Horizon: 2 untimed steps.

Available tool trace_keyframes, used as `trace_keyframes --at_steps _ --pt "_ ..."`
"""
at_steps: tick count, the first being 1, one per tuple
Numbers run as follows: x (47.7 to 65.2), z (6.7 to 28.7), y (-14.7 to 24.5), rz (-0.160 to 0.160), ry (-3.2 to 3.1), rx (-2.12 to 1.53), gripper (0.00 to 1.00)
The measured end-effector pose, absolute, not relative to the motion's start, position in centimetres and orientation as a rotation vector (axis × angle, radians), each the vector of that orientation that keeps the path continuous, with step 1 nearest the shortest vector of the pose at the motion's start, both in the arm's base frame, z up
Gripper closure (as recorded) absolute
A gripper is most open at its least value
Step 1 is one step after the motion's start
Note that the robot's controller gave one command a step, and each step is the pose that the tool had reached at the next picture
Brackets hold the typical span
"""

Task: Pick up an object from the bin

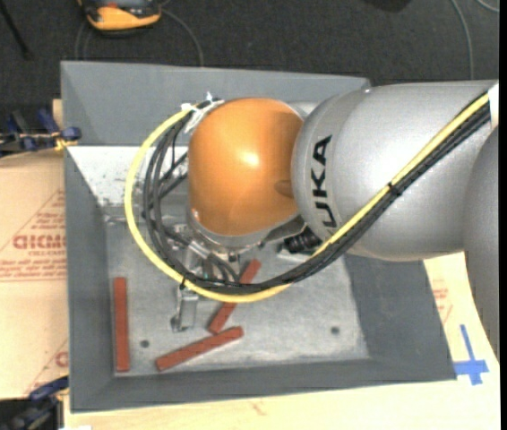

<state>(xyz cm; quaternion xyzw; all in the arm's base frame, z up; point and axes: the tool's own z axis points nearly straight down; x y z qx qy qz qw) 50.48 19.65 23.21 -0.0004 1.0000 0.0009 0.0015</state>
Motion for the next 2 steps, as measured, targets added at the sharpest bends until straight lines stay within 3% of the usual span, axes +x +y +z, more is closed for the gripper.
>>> trace_keyframes --at_steps 1,2 --pt "49.7 18.9 16.5 0.007 3.132 -0.023 0.00" --pt "51.4 15.3 15.5 -0.001 3.123 -0.320 0.00"
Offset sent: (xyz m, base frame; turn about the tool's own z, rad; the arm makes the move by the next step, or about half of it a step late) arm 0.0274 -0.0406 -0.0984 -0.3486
